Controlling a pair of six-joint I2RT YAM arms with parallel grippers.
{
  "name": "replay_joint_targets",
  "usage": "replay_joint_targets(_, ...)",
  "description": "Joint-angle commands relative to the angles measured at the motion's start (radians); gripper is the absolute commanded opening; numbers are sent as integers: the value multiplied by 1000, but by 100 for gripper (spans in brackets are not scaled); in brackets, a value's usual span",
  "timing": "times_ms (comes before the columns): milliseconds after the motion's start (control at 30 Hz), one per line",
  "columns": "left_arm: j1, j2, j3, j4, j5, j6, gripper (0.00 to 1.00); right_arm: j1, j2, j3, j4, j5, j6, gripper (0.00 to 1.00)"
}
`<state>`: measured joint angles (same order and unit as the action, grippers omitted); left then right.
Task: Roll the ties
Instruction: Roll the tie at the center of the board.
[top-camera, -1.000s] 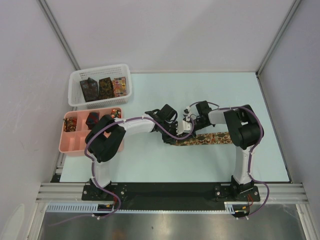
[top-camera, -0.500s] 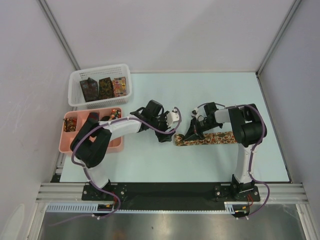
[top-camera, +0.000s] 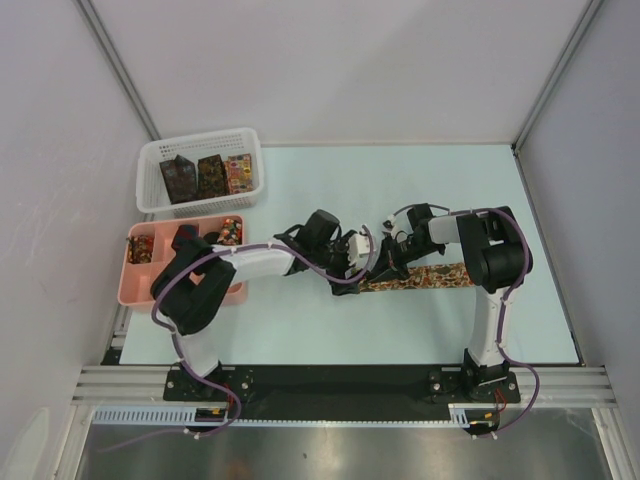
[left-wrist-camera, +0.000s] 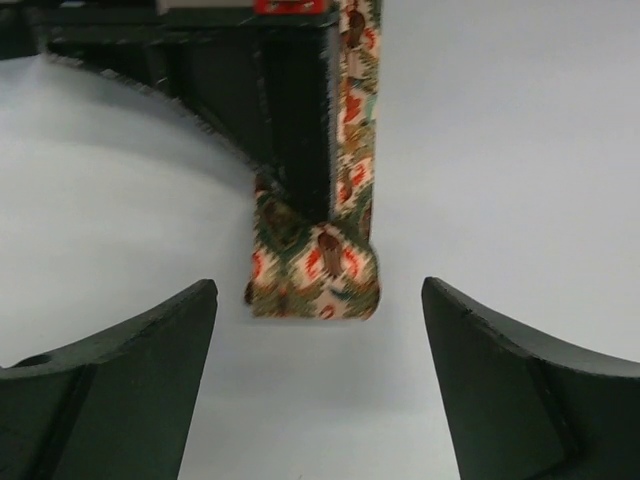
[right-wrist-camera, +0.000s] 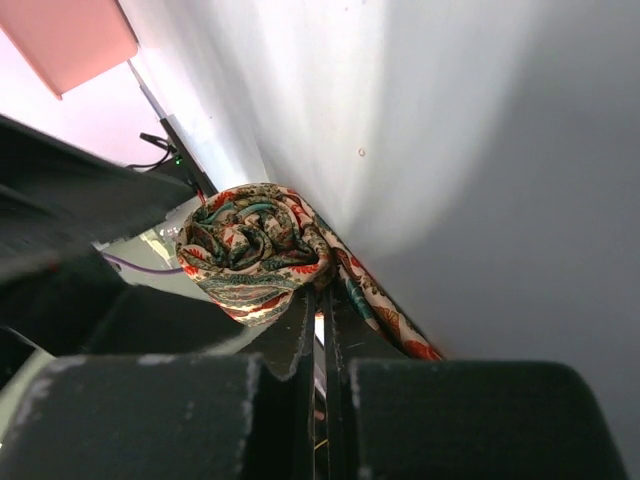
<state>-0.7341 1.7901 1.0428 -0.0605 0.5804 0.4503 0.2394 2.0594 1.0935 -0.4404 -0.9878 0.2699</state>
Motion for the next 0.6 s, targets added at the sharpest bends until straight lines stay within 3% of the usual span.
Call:
replay_joint_targets(0,-56,37,11,57,-28,-9,87,11,56,-9,-50,169,-31,0)
replay_joint_targets(67,-67,72,31,57,-86,-2,85,12,56,-7,-46,150,-32,0)
replay_joint_targets(133,-67,95,66,36,-102,8,74,11,57,-7,-43,124,-31,0)
replay_joint_targets(167,-67,106,85,9,-105,13,67,14,57,-7,-40,117,-29,0)
replay_joint_targets(200,-67,123,101,-51,-105,40,49,14,57,-7,-40,110,-28,0)
replay_joint_targets(233,-67,124,117,-76,-106,50,40,17,54,-7,-34,94,-26,0)
replay_joint_targets(300,-67,109,112,-131,-113,95,30,23,50,-12,-8,63,-6,0)
replay_joint_targets(367,-67,98,102,-198,-120,129,26,29,41,-14,15,38,17,0)
replay_joint_targets(500,-59,87,133,-278,-120,182,20,6,-10,2,16,-6,32,17)
replay_joint_targets(533,-59,94,147,-300,-131,186,19,-15,-27,2,12,-12,32,30)
replay_joint_targets(567,-57,101,157,-327,-145,198,19,-23,-60,3,6,-17,31,35)
